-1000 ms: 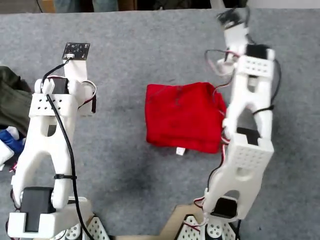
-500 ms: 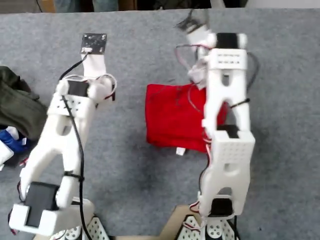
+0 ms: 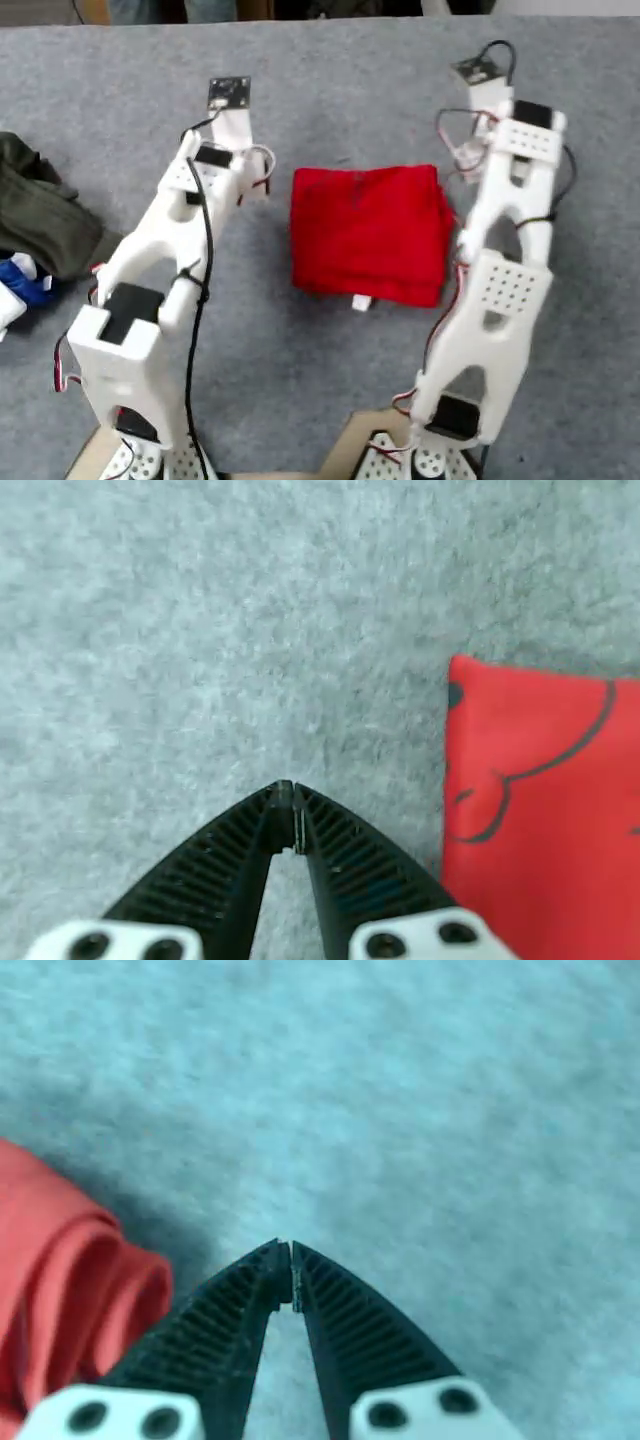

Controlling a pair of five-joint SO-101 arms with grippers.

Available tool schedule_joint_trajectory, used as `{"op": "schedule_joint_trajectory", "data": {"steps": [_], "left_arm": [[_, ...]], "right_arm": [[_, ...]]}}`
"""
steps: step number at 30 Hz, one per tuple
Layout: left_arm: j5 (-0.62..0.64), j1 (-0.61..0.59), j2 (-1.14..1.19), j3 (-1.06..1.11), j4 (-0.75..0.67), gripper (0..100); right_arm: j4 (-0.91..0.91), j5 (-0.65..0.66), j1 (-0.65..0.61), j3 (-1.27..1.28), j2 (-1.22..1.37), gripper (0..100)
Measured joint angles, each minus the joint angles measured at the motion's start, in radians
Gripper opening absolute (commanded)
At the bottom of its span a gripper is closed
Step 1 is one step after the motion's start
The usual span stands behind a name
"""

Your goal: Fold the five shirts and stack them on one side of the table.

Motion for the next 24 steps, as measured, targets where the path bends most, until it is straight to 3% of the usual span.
{"op": "schedule_joint_trajectory", "data": {"steps": [6, 9, 12, 16, 24], "left_arm": [[0.0, 0.011, 0.008, -0.186, 0.068, 3], [0.0, 0.04, 0.009, -0.265, 0.072, 3], [0.0, 0.054, 0.029, -0.276, 0.025, 3], [0.0, 0.087, 0.133, -0.276, -0.034, 3], [0.003, 0.117, 0.442, -0.414, -0.032, 3]], "right_arm": [[0.222, 0.0, 0.002, -0.261, -0.002, 1.4], [0.327, -0.015, -0.061, -0.376, -0.02, 1.4], [0.33, -0.084, -0.149, -0.379, -0.026, 1.4], [0.318, -0.109, -0.176, -0.336, 0.031, 1.4], [0.219, -0.12, -0.046, -0.318, 0.261, 1.4]]}}
